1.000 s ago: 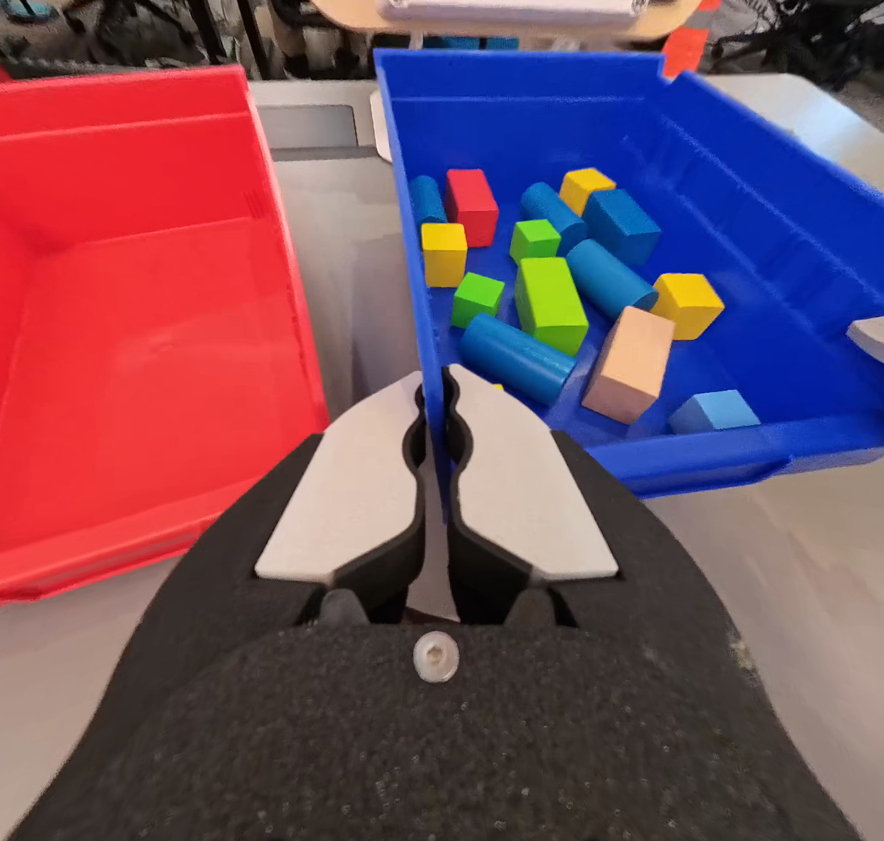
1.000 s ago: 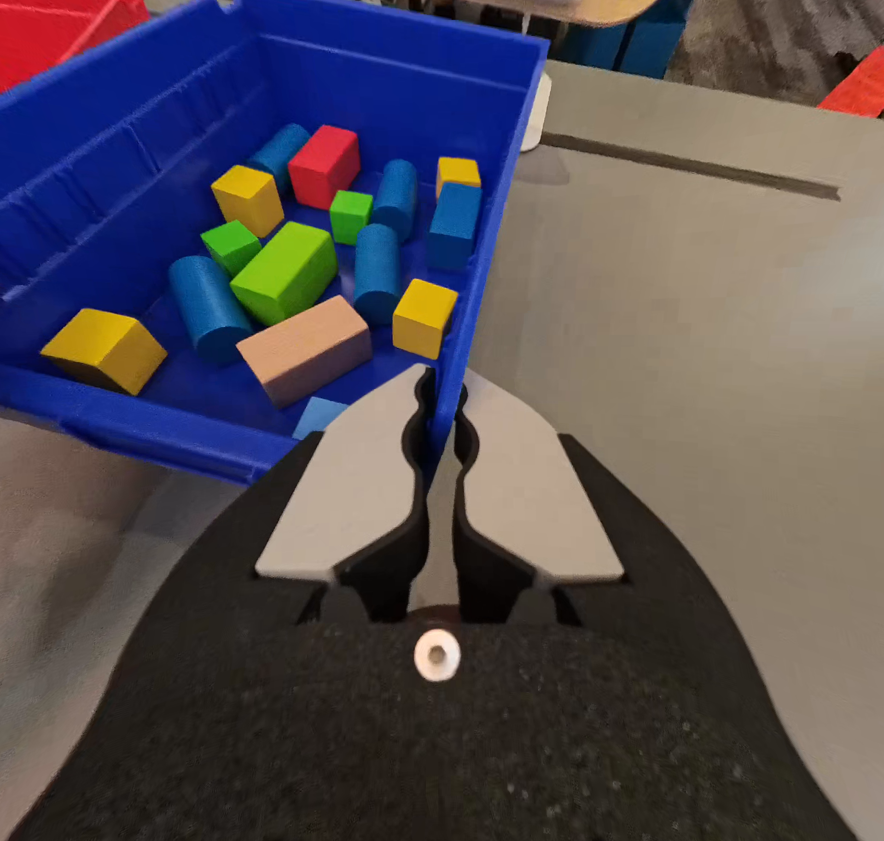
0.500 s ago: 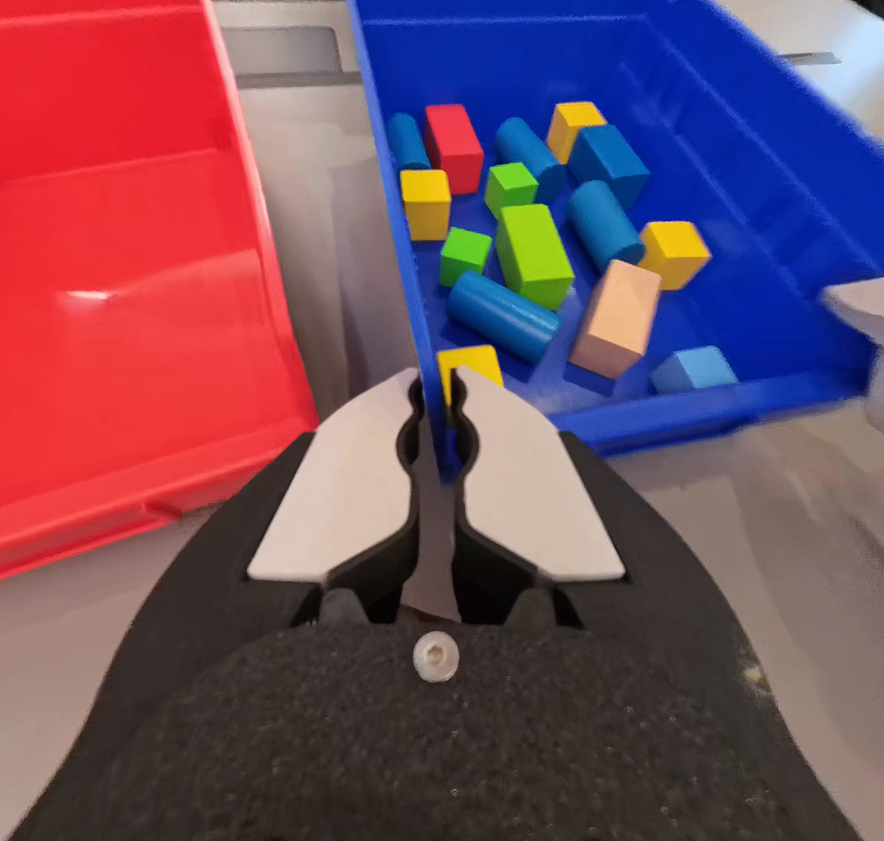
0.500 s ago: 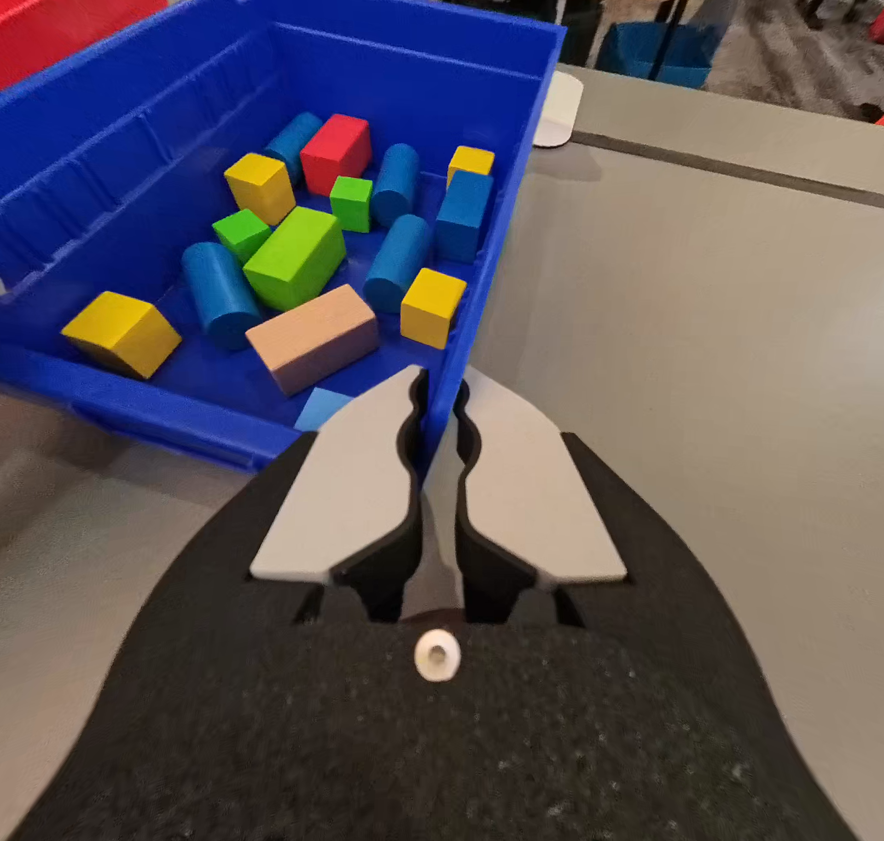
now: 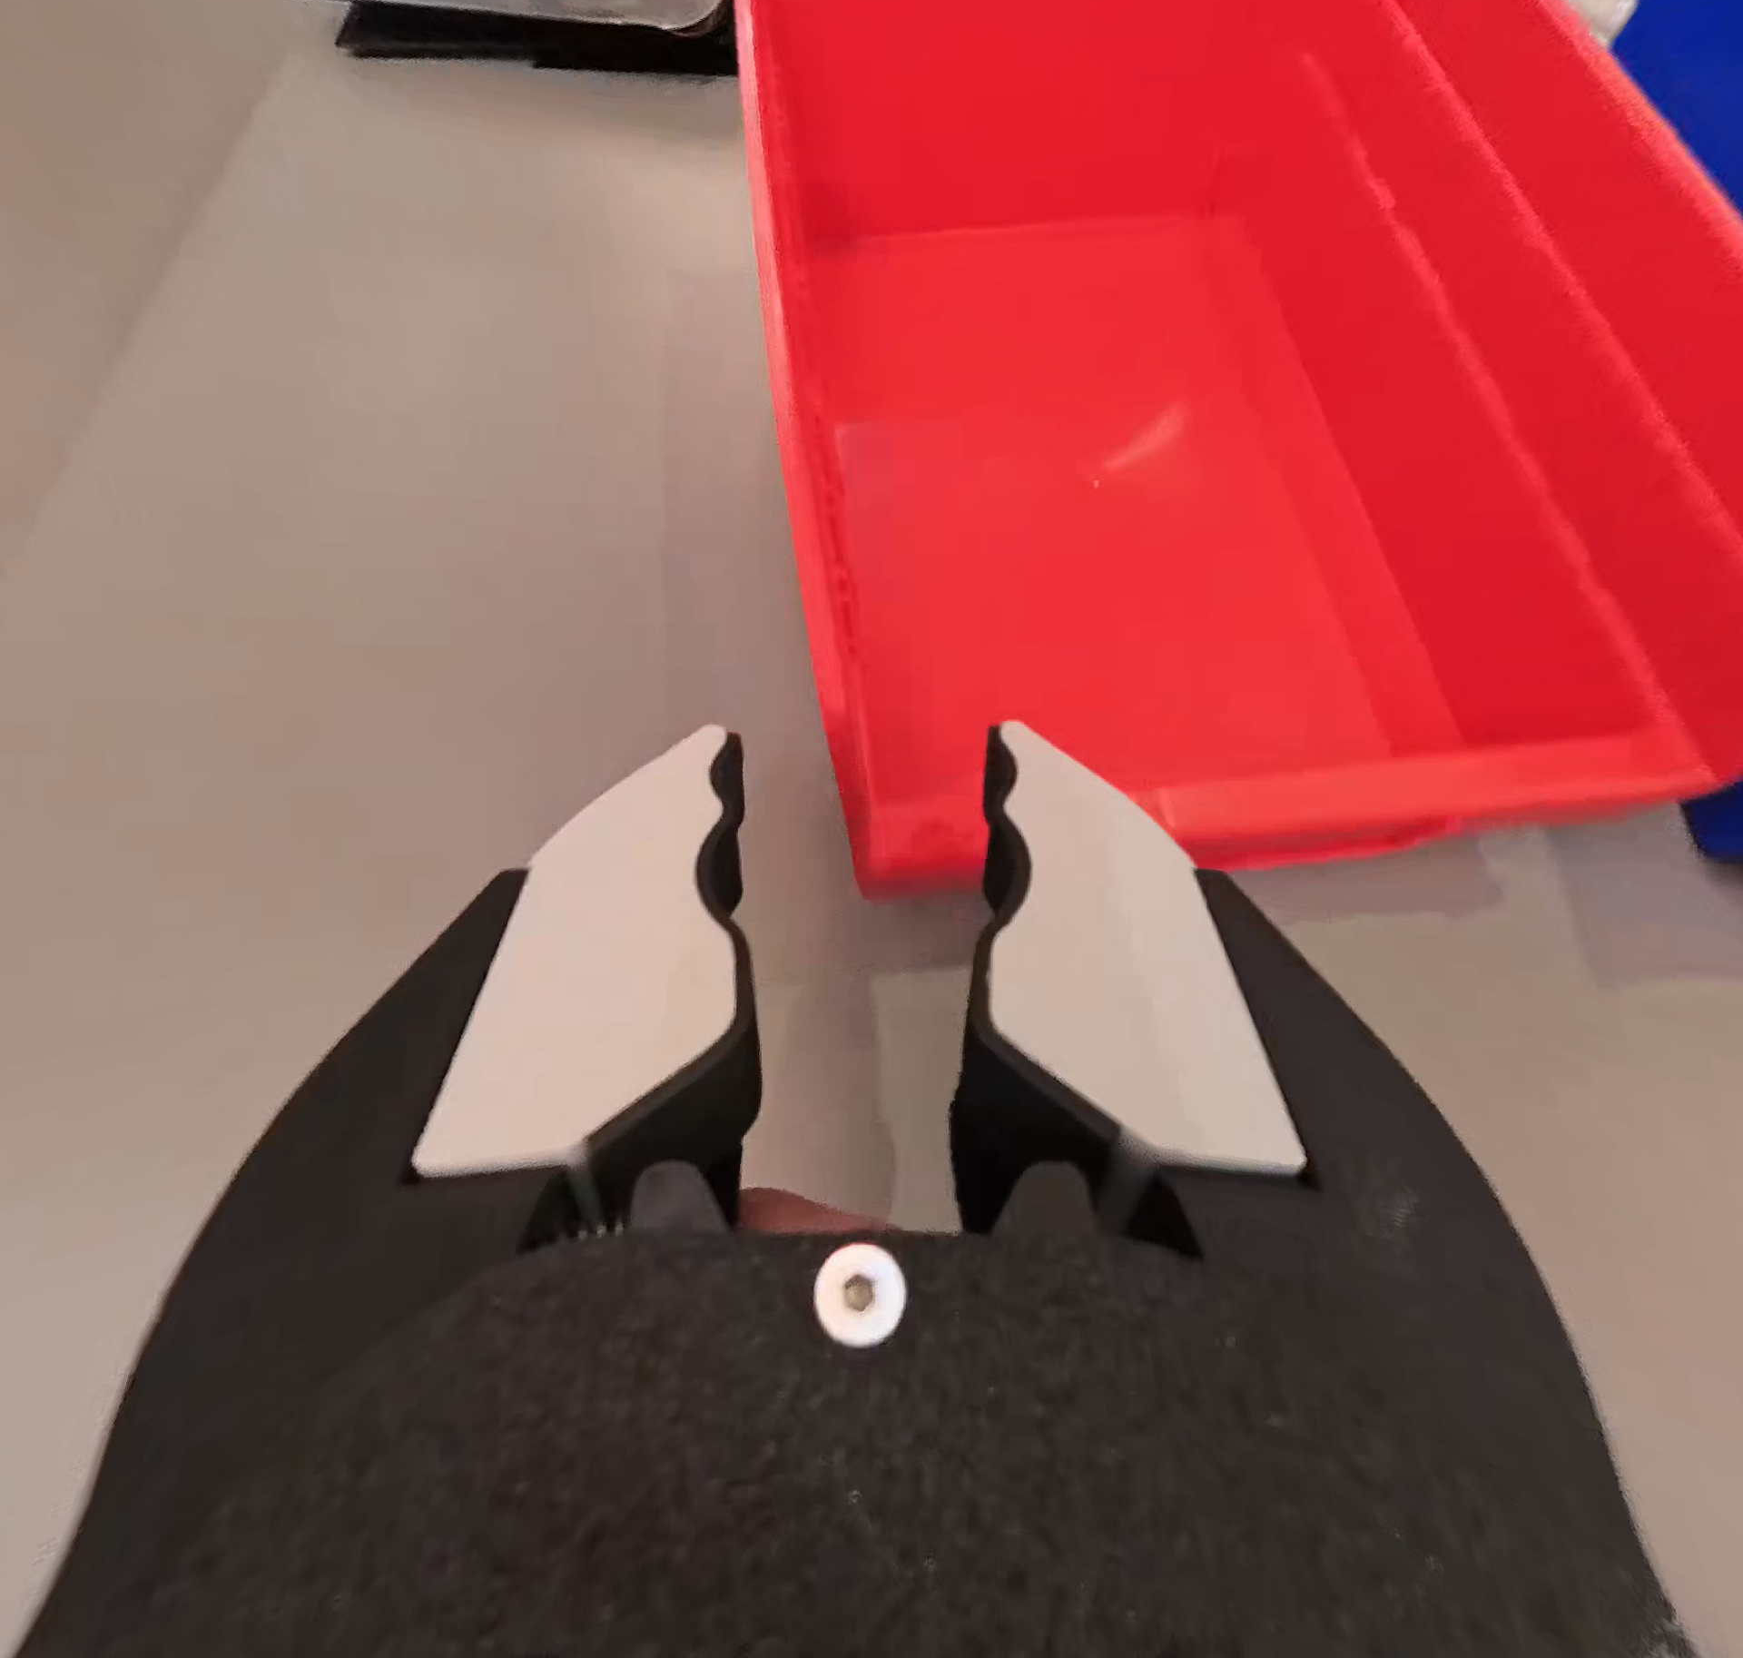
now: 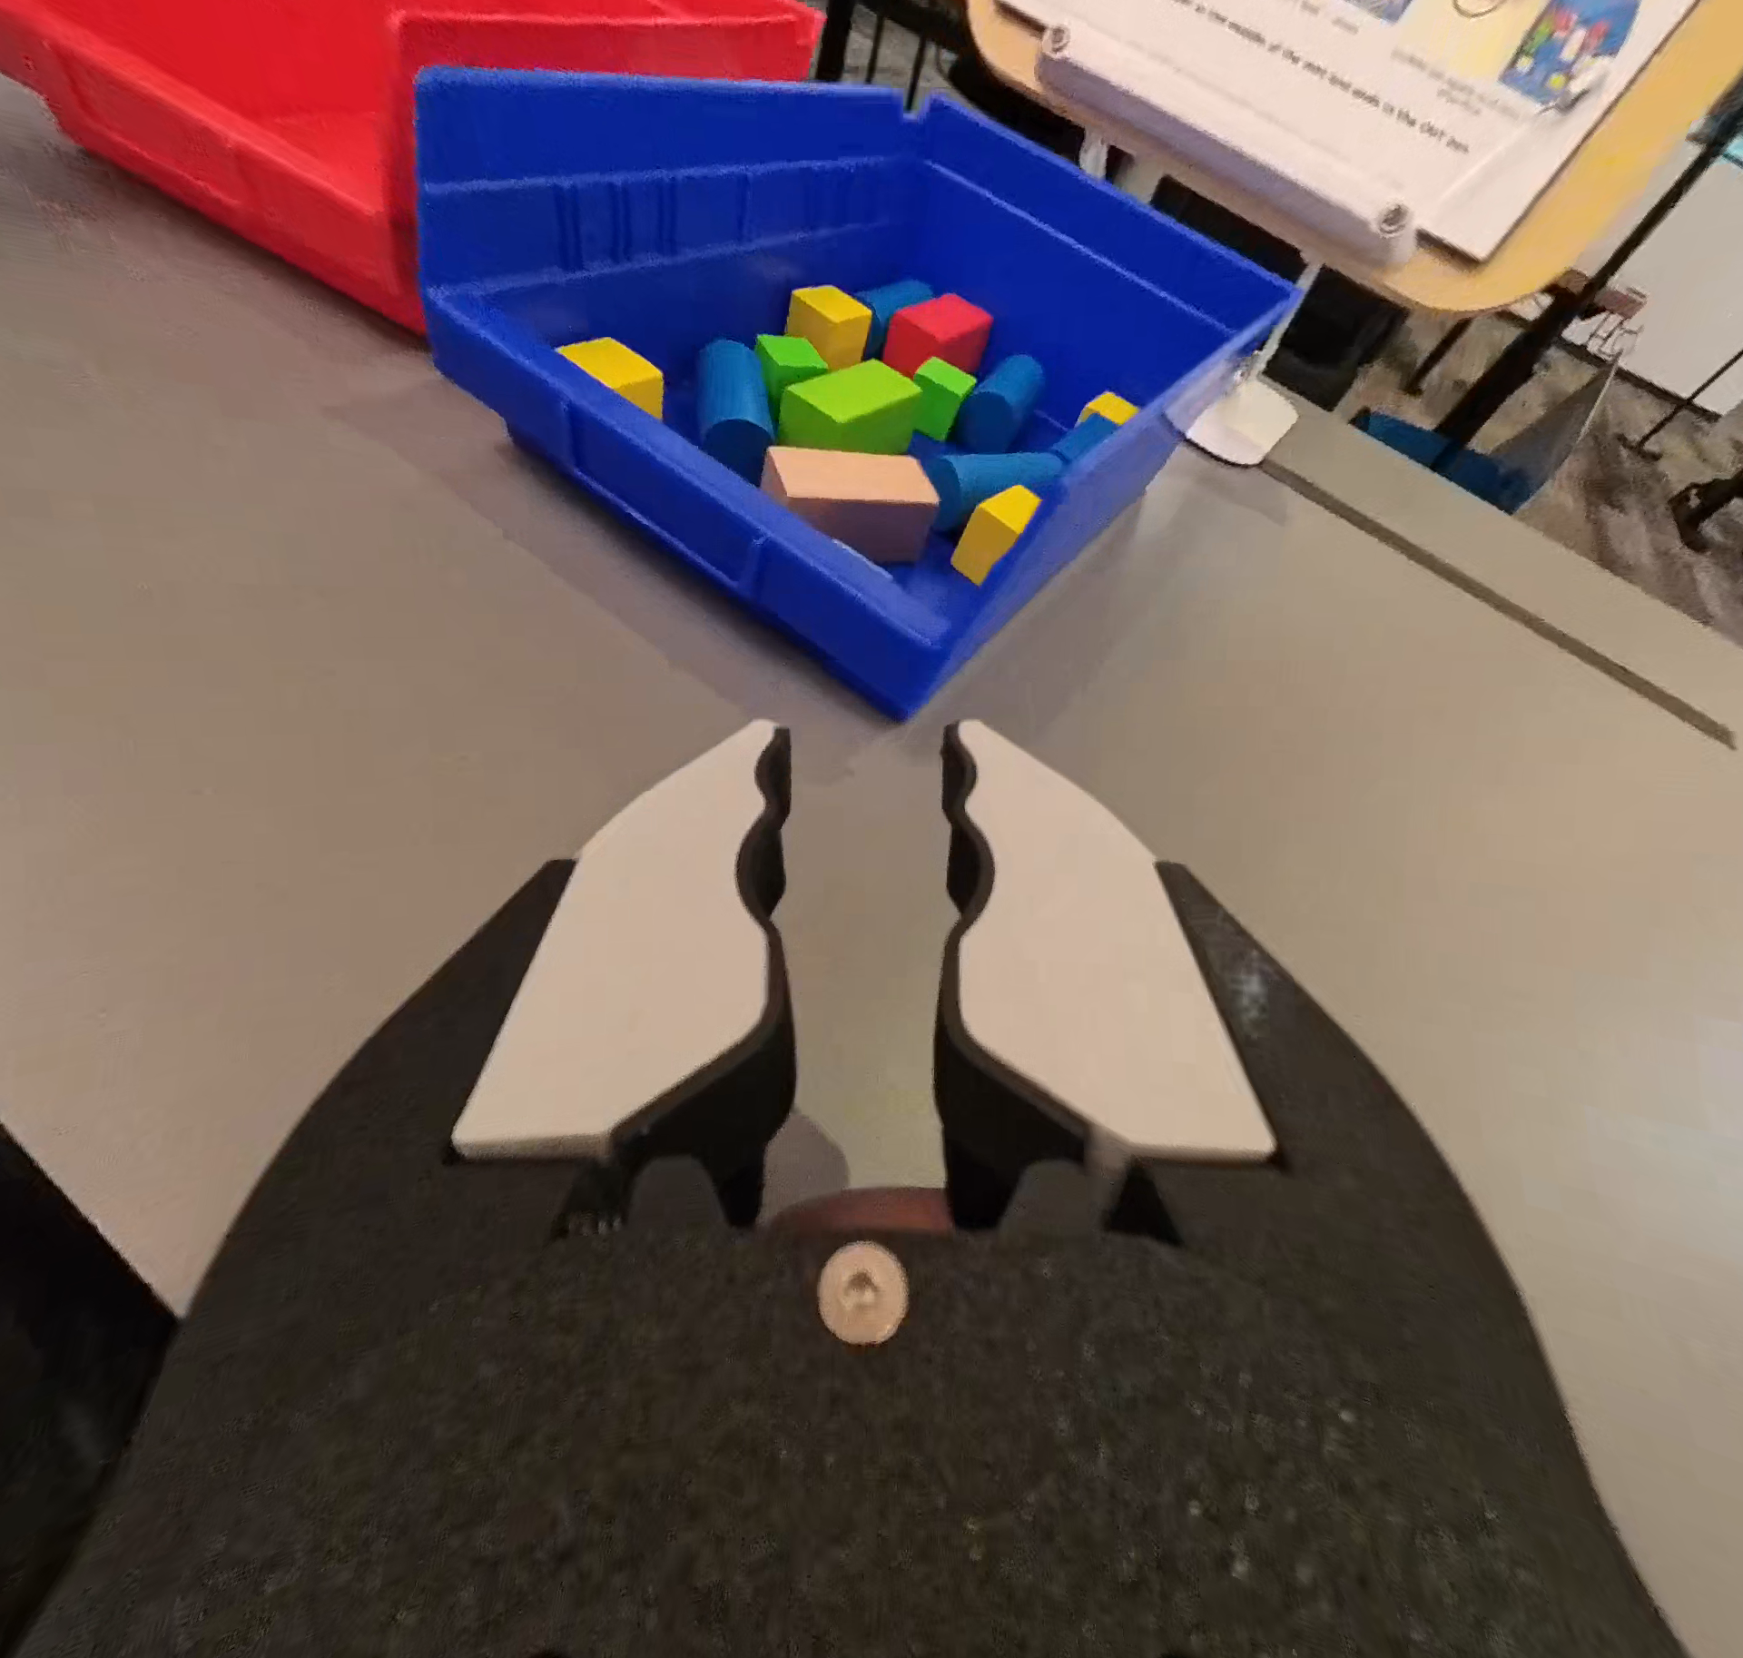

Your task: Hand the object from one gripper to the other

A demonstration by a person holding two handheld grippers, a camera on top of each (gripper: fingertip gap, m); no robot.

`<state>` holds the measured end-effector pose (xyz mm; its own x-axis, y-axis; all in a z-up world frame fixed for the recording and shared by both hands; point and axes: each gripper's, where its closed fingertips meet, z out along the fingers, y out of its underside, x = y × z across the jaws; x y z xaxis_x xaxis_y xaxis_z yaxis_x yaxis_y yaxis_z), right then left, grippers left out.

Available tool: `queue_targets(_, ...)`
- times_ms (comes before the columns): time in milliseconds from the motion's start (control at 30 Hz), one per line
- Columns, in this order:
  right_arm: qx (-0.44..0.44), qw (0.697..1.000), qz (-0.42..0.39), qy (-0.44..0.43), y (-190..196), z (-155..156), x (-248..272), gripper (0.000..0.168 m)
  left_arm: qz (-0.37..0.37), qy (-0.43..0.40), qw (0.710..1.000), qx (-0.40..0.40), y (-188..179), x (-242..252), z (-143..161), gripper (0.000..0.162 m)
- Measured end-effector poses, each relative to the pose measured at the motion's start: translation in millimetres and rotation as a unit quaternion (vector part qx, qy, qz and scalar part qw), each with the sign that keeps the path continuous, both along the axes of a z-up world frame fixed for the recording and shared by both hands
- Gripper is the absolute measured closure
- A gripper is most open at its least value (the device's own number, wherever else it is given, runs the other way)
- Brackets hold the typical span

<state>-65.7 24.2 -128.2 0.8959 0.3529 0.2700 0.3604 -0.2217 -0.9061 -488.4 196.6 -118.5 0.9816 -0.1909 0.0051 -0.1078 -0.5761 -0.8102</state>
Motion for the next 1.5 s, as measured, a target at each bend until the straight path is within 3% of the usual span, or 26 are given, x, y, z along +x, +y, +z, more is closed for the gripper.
queue_targets(33,-0.01,1.0,0.007,-0.011,0.1,-5.5,-3.2,0.138,0.008,0.003,1.0,0.002,9.4,-1.5,-3.5,0.116)
queue_targets(67,-0.022,0.999,0.011,-0.026,-0.1,-10.7,-6.2,0.137,0.017,0.006,1.0,0.003,16.9,-3.6,-6.8,0.128)
queue_targets(100,-0.025,0.999,0.015,-0.039,0.4,-13.6,-8.9,0.135,0.024,-0.003,1.0,0.004,21.5,-4.0,-8.0,0.153)
queue_targets(133,-0.022,0.998,0.02,-0.05,-2.2,-13.7,-12.1,0.134,0.035,-0.021,0.999,0.004,23.1,-3.5,-7.8,0.159)
queue_targets(267,-0.012,0.997,0.068,-0.042,-13.8,-10.1,-42.1,0.131,0.05,-0.022,0.999,-0.002,-1.9,-1.7,-10.3,0.159)
queue_targets(567,-0.112,0.98,0.124,0.111,-6.1,1.3,-163.4,0.122,0.098,-0.039,0.994,0.043,-133.1,-4.8,-8.6,0.158)
queue_targets(667,-0.133,0.982,0.084,0.106,11.7,2.2,-206.1,0.131,0.105,-0.044,0.992,0.059,-160.2,-8.2,-7.1,0.159)
queue_targets(700,-0.13,0.987,0.05,0.083,20.6,1.0,-211.1,0.155,0.103,-0.04,0.992,0.065,-165.2,-8.8,-6.7,0.159)
queue_targets(733,-0.123,0.991,0.01,0.057,29.4,-1.9,-212.3,0.168,0.105,-0.039,0.992,0.066,-169.3,-10.6,-6.6,0.159)
queue_targets(767,-0.123,0.992,-0.026,0.03,36.3,-6.0,-208.8,0.168,0.108,-0.043,0.991,0.068,-172.5,-14.2,-5.0,0.16)
queue_targets(833,-0.143,0.988,-0.024,0.051,37.4,-7.6,-212.9,0.168,0.105,-0.056,0.989,0.087,-180.1,-18.9,9.4,0.159)
queue_targets(900,-0.109,0.991,-0.024,0.069,34.7,14.8,-213.5,0.168,0.099,-0.035,0.987,0.125,-188.8,-16.1,39.6,0.159)
queue_targets(1000,0.055,0.996,-0.035,0.056,23.9,96.5,-202.4,0.168,0.064,-0.038,0.984,0.165,-200.0,5.8,93.8,0.156)
queue_targets(1100,0.057,0.993,0.011,0.105,2.8,147.4,-212.8,0.168,0.038,0.064,0.971,0.227,-210.4,40.2,139.8,0.155)
queue_targets(1167,0.064,0.994,0.007,0.089,-0.7,159.9,-199.5,0.168,0.045,0.106,0.961,0.25,-207.9,49.5,153.9,0.158)
queue_targets(1267,0.076,0.986,-0.005,0.146,-12.8,180.1,-143.7,0.168,0.051,0.063,0.971,0.224,-198.0,52.8,144.1,0.16)
queue_targets(1367,-0.018,0.969,0.052,0.24,-37.9,152.7,-117.8,0.168,0.06,0.096,0.964,0.242,-196.2,55.7,147.8,0.159)
queue_targets(1433,-0.101,0.932,0.109,0.33,-59.1,112.8,-132.5,0.139,0.069,0.126,0.957,0.253,-197.8,58.0,151.5,0.159)
queue_targets(1500,-0.189,0.896,0.121,0.383,-74.0,66.1,-156.1,0.133,0.075,0.146,0.95,0.264,-200.4,58.7,155.5,0.159)
